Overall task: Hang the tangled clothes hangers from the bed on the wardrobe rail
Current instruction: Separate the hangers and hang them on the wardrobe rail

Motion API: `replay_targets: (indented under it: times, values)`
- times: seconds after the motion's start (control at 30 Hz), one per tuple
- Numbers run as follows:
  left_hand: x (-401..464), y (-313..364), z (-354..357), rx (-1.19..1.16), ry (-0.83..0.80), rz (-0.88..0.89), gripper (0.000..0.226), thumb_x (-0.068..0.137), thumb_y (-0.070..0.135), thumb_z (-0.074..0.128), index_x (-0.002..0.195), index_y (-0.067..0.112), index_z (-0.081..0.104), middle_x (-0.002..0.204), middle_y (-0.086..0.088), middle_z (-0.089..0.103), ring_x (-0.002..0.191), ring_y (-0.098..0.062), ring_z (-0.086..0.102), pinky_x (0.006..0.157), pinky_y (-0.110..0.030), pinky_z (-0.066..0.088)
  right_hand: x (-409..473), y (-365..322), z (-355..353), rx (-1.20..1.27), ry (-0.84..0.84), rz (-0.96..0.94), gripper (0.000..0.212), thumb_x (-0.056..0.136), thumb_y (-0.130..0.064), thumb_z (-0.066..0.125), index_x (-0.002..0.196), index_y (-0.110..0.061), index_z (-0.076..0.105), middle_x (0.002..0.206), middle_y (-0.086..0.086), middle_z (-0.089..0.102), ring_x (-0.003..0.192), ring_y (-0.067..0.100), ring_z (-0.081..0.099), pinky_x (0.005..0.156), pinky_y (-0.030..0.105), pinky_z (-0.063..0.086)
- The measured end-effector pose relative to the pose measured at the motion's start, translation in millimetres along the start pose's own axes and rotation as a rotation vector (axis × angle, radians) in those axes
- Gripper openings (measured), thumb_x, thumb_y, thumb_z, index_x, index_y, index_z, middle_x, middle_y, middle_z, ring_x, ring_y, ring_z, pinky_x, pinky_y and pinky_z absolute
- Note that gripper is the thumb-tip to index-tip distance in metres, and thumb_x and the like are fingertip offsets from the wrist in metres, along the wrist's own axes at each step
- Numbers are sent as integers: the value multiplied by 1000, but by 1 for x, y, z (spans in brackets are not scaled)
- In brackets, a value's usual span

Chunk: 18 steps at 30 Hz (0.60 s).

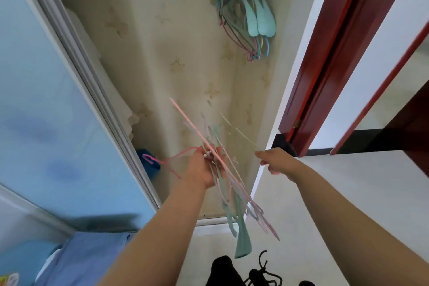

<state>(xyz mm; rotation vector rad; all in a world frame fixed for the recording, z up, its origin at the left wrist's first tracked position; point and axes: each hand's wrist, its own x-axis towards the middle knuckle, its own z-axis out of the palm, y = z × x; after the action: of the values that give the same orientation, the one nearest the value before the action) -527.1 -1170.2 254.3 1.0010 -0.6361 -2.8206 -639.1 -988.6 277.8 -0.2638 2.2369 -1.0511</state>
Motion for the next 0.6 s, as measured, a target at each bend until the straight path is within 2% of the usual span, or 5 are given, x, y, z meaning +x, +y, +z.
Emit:
replay_targets:
  times: [0.07,0.13,0.3,0.43,0.6]
  values:
    - [0,4,14,48,-85,-37,15,75,17,50,76,4,58,62,-7,48,34,-16,49,40,-16,44,-1,-7,-5,45,30,-41,43,92,-44,56,107,-5,61,93,3,64,48,14,37,60,25,41]
    - [1,16,23,121,-123,-42,16,71,19,51,77,6,58,58,-6,48,32,-12,44,39,-14,40,0,-13,-9,106,72,-67,45,91,-48,55,107,-6,62,93,5,67,50,16,42,61,26,43]
    - [7,58,25,339,-46,-9,21,88,23,47,77,8,56,52,-4,45,28,-11,35,38,-11,32,6,-36,-3,229,100,-94,52,88,-56,54,101,-6,62,86,7,65,57,16,51,66,31,53]
    - [16,103,20,383,-32,53,20,89,23,46,79,8,54,52,-4,41,28,-11,30,38,-12,29,22,-69,14,306,71,-99,41,94,-47,50,112,-11,57,89,6,61,66,16,48,65,27,48]
    - [25,171,24,424,-73,95,23,88,26,44,78,8,54,63,-4,33,28,-11,31,40,-13,28,32,-136,34,526,116,-237,20,99,-30,47,99,-12,57,86,4,64,59,13,43,55,24,38]
